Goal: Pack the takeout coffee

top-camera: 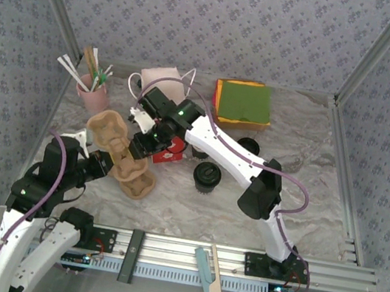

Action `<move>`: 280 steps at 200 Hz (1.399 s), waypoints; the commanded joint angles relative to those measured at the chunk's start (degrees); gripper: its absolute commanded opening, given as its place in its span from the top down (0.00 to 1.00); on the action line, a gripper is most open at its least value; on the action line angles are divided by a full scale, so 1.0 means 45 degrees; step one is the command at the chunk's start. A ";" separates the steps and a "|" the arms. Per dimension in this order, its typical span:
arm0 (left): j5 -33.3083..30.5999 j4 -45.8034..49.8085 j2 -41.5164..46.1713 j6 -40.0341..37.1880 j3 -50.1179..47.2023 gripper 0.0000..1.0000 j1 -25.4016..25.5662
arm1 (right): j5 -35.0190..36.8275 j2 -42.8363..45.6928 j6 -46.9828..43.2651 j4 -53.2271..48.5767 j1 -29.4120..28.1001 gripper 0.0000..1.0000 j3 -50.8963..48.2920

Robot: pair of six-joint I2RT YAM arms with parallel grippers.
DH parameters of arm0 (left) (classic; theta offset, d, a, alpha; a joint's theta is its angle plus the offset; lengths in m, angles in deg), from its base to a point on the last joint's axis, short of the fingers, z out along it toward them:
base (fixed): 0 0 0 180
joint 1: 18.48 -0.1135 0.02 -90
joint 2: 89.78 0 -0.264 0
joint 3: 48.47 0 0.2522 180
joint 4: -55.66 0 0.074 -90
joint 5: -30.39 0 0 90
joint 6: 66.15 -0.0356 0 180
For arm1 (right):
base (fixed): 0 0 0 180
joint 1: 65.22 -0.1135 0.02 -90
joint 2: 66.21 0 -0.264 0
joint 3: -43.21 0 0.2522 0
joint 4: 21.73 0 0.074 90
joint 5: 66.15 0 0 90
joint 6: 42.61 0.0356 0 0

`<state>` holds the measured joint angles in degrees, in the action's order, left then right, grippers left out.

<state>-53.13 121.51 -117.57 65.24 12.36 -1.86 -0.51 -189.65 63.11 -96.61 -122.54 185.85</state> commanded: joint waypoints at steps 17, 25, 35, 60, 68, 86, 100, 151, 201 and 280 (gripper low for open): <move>0.0246 -0.0304 0.0063 -0.0078 0.0146 0.88 0.0066 | -0.0260 0.0139 -0.0021 -0.0165 -0.0133 0.76 -0.0057; 0.0239 -0.0344 0.0058 -0.0076 0.0112 0.88 0.0073 | -0.0269 0.0198 -0.0005 -0.0177 -0.0121 0.82 -0.0061; 0.0227 -0.0375 0.0057 -0.0058 0.0077 0.88 0.0071 | -0.0229 0.0265 -0.0011 -0.0187 -0.0139 0.87 -0.0056; 0.0240 -0.0471 0.0014 -0.0020 0.0038 0.86 0.0073 | -0.0095 0.0458 0.0011 -0.0173 -0.0141 0.88 -0.0097; 0.0235 -0.0463 0.0013 -0.0023 0.0026 0.85 0.0076 | -0.0076 0.0505 0.0019 -0.0187 -0.0153 0.88 -0.0109; 0.0196 -0.0406 0.0052 -0.0025 0.0058 0.69 0.0073 | -0.0019 0.0622 0.0029 -0.0216 -0.0135 0.88 -0.0117; 0.0093 -0.0332 0.0101 -0.0030 0.0123 0.60 0.0075 | -0.0034 0.0740 0.0033 -0.0295 -0.0123 0.88 -0.0122; -0.0910 0.0156 0.0260 -0.0075 0.1190 0.06 0.0078 | 0.0079 0.1512 0.0348 -0.0494 -0.0013 0.87 -0.0056; -0.1467 -0.0037 -0.0300 -0.0233 0.2959 0.00 0.0066 | 0.0294 0.2528 0.0623 -0.0714 0.0534 0.87 0.0255; -0.1132 -0.1425 -0.1870 -0.0325 0.3504 0.00 0.0076 | 0.0521 0.3432 0.1098 -0.1222 0.1675 0.85 0.1397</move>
<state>-58.99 119.33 -124.35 65.20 26.96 -1.86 1.13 -177.06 66.17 -100.29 -116.46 189.70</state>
